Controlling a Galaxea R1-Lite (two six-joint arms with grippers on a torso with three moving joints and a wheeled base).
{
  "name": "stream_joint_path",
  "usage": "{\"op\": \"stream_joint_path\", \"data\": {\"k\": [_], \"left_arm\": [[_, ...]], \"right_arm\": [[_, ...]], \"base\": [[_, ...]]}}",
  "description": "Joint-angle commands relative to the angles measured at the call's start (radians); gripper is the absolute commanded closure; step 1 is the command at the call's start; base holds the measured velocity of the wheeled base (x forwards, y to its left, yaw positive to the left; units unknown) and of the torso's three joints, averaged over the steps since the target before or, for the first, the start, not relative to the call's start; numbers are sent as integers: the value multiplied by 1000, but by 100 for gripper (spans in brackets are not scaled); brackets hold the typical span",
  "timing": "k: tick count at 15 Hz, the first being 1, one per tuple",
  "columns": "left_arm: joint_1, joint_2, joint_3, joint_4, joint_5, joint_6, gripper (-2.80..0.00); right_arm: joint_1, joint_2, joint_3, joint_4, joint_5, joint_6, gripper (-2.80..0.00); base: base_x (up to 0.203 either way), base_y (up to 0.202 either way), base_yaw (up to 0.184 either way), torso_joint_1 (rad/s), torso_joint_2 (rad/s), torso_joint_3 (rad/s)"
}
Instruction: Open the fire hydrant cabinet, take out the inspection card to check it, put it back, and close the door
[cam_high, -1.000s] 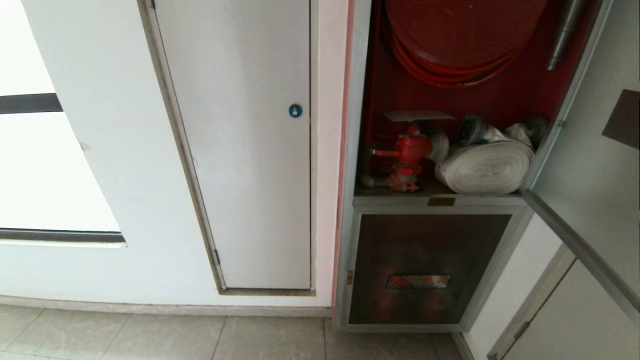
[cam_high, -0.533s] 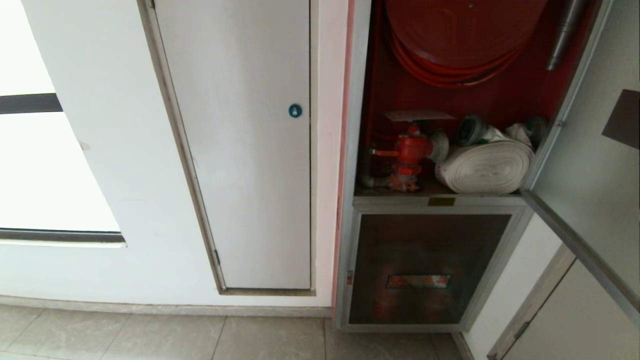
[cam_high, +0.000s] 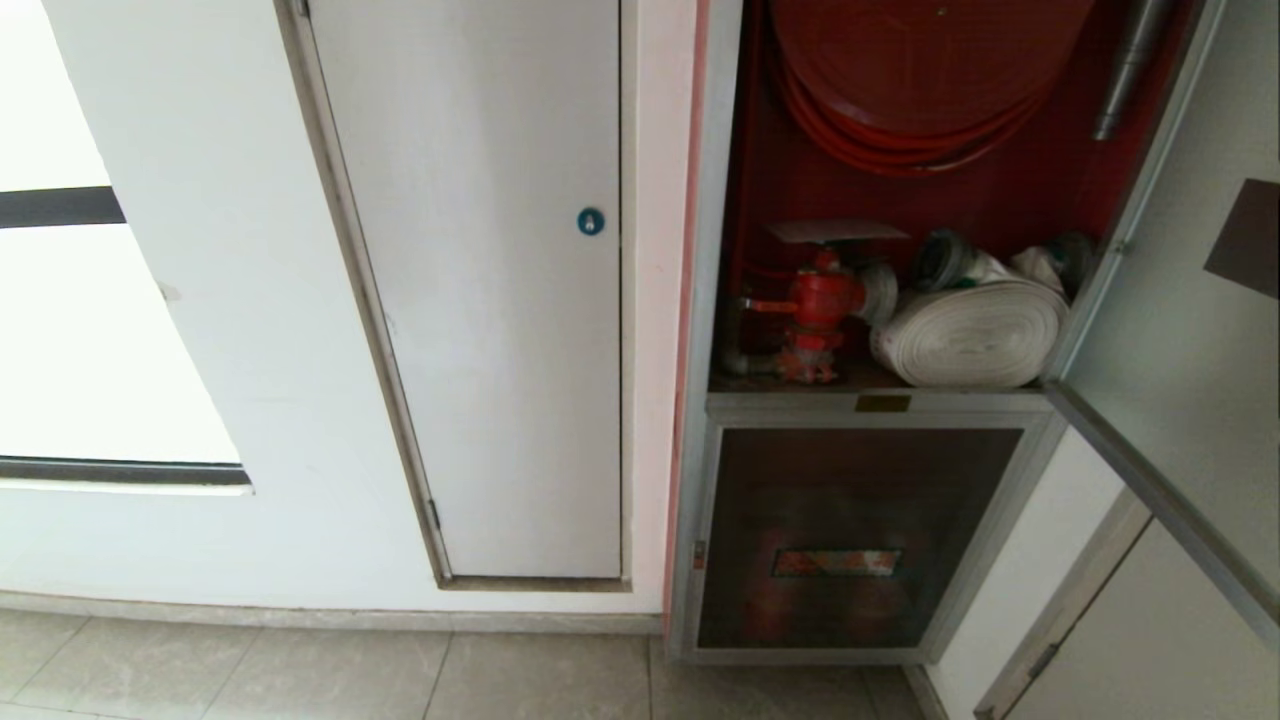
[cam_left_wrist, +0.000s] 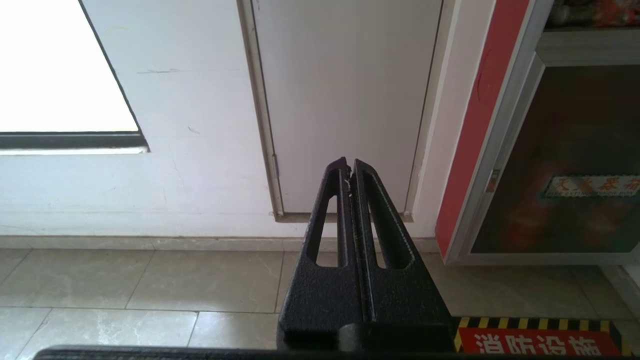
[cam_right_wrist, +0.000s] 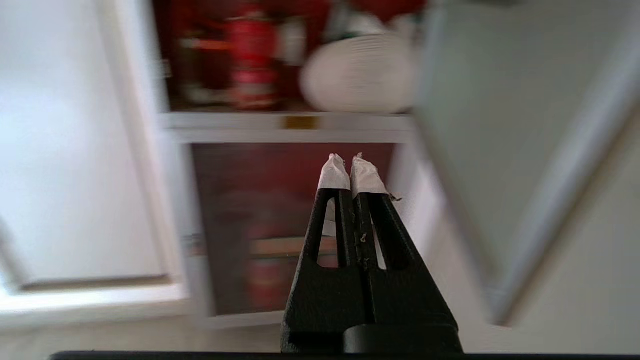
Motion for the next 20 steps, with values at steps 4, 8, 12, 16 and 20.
{"op": "stream_joint_path", "data": {"k": [4, 8, 12, 16, 20], "left_arm": [[0, 0, 8, 0, 1, 0, 0], [0, 0, 8, 0, 1, 0, 0], [0, 0, 8, 0, 0, 0, 0], [0, 0, 8, 0, -1, 0, 0], [0, 0, 8, 0, -1, 0, 0]], "right_arm": [[-11, 81, -134, 41, -211, -9, 0], [-23, 139, -228, 52, -364, -15, 0], [-23, 288, -305, 44, -526, -13, 0], [-25, 386, -397, -19, -738, -14, 0], [-194, 441, -441, -99, -793, -15, 0]], "base": [[0, 0, 0, 0, 0, 0], [0, 0, 0, 0, 0, 0], [0, 0, 0, 0, 0, 0], [0, 0, 0, 0, 0, 0], [0, 0, 0, 0, 0, 0]]}}
